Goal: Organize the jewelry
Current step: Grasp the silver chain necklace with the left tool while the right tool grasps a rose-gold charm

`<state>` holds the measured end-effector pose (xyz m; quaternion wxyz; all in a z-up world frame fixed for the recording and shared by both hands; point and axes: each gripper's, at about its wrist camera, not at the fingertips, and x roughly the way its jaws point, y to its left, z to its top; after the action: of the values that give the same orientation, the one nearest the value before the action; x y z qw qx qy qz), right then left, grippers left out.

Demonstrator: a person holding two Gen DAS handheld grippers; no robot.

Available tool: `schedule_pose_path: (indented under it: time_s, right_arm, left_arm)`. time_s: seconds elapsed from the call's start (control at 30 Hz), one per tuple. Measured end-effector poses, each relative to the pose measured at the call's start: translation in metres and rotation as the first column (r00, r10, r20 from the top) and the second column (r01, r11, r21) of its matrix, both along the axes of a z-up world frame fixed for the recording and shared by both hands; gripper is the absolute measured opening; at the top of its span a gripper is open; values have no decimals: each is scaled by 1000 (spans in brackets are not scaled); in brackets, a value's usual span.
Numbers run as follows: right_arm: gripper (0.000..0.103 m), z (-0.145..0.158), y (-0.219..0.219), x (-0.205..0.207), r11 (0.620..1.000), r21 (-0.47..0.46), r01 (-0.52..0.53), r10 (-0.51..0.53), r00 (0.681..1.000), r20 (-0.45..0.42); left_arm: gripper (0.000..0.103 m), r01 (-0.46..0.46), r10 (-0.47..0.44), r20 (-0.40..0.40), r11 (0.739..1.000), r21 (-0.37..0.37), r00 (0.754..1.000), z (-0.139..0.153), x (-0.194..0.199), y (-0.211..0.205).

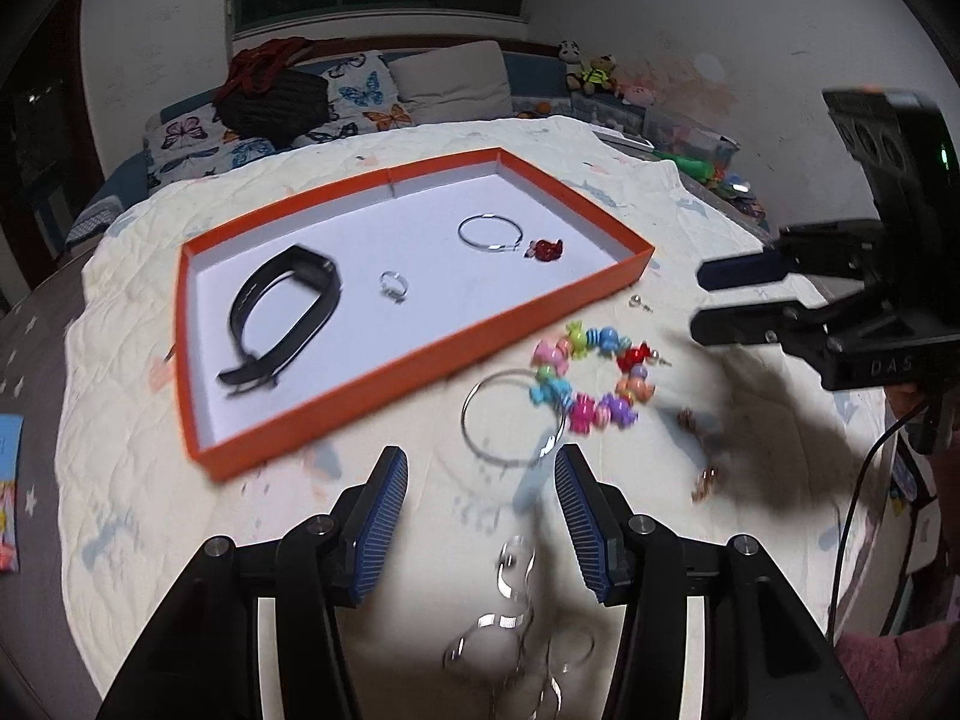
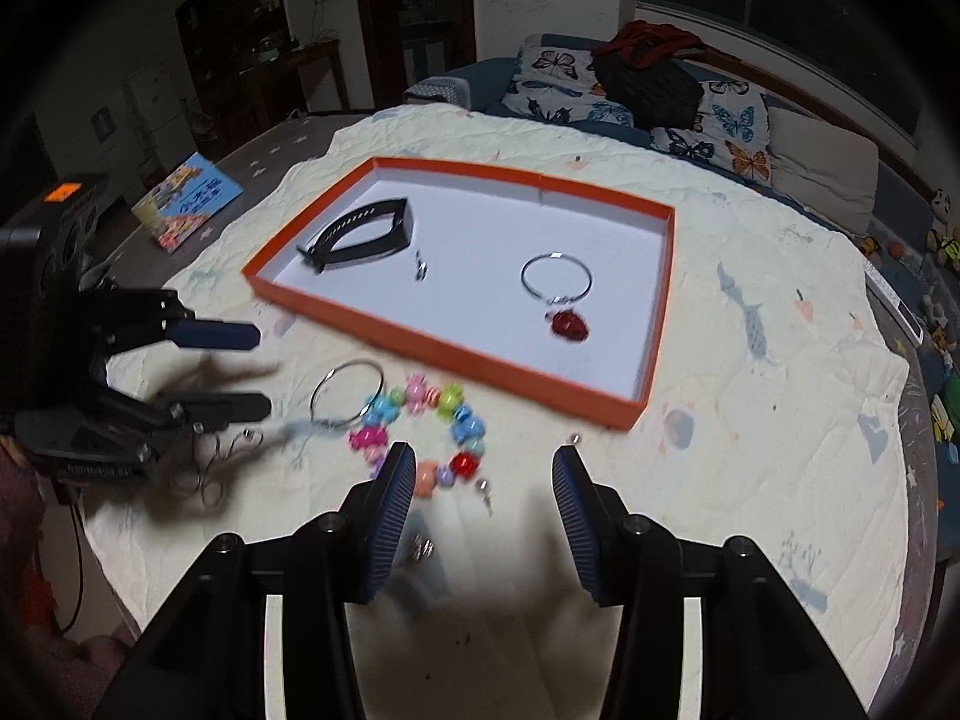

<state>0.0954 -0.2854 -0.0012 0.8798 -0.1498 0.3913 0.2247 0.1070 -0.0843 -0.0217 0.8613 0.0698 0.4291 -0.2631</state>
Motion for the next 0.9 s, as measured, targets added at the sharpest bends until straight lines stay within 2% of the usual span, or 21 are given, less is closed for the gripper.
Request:
schedule_pose_path:
  time_s: [0.2,0.33,0.67,0.9]
  right_arm:
    - [51,-14,-2,-17,1000,4,-5,6,1000,-20]
    - [35,-21,2,-21,1000,-7,-28,28,999,-40]
    - [23,-37,17,-19,992,-82,-95,88,992,-91]
    - [14,-42,17,-15,990,-100,-95,84,991,-102]
  left_arm:
    - [55,-37,37,-4,999,-13,999,-5,-25,19]
    - [54,-41,40,-3,999,-11,999,-9,-39,28]
    - [49,-13,12,-13,1000,-11,1000,-13,-50,24]
    - [46,-3,3,-24,1000,-16,1000,-15,-45,24]
